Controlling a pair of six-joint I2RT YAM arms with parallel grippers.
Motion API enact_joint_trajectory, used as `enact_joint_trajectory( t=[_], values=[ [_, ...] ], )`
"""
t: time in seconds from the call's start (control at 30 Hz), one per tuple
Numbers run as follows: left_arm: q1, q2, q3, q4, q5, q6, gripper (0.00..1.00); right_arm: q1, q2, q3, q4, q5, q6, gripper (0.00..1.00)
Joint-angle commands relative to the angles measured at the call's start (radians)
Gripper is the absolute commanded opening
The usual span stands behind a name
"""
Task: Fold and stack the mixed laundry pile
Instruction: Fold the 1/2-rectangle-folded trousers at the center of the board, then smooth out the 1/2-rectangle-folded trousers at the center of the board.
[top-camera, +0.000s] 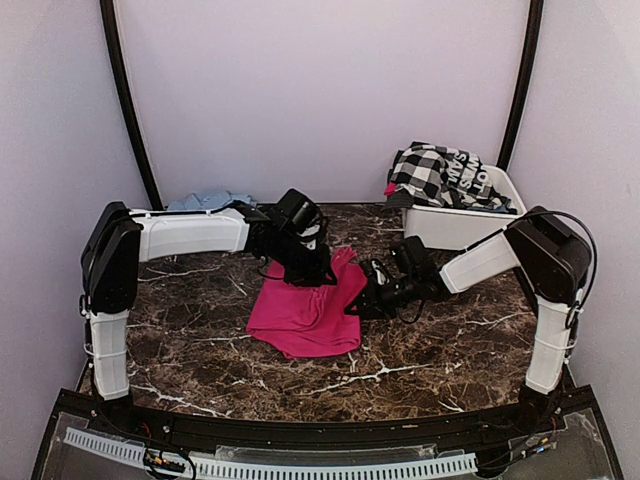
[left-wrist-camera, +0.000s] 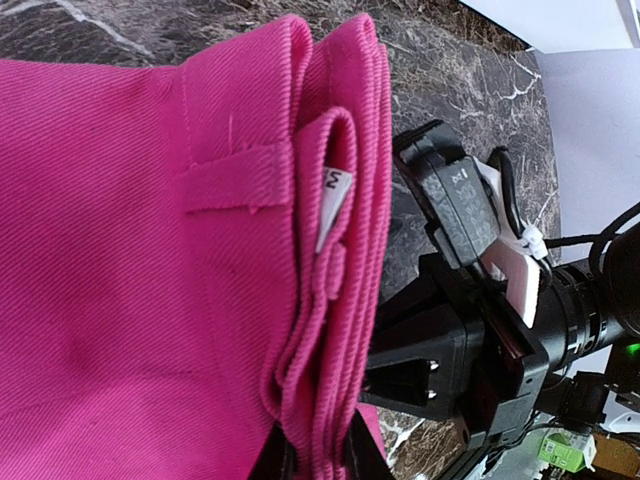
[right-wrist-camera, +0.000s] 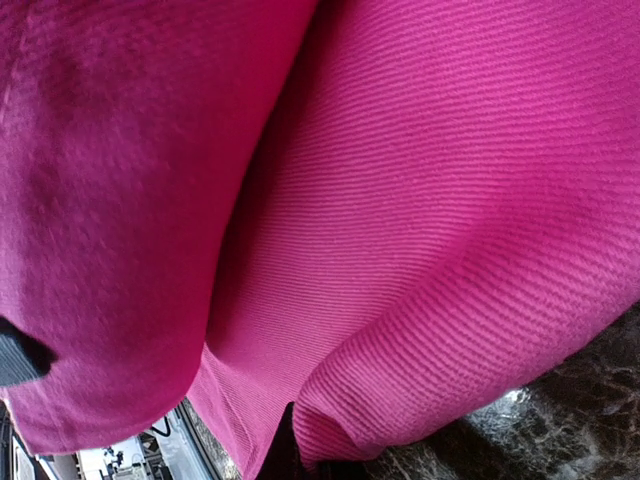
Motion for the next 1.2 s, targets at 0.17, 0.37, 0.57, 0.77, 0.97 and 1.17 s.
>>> enact_joint_trajectory(
  t=[0.17, 0.37, 0.57, 0.77, 0.97, 1.17],
  values=[
    [-0.054, 0.054, 0.050, 0.091, 0.029, -0.129, 0.00, 0.014, 0.004, -0.002, 0.051, 0.004, 0.008, 0.00],
    [-0.053, 0.067, 0.052, 0.146, 0.064, -0.098, 0.24, -0.010, -0.065, -0.025, -0.046, 0.045, -0.022, 0.21],
    [-0.032, -0.053, 0.020, 0.162, 0.085, -0.021, 0.51, -0.081, -0.208, -0.121, -0.137, 0.041, -0.097, 0.30],
    [0.086, -0.227, -0.177, 0.227, 0.099, -0.024, 0.52, -0.111, -0.324, -0.153, -0.221, 0.060, -0.170, 0.35],
    [0.188, -0.328, -0.352, 0.266, 0.097, 0.037, 0.55, -0.108, -0.316, -0.067, -0.179, 0.020, -0.139, 0.36],
    [0.237, -0.337, -0.450, 0.374, 0.144, 0.057, 0.56, -0.056, -0.193, 0.151, -0.220, 0.027, -0.126, 0.36]
  ],
)
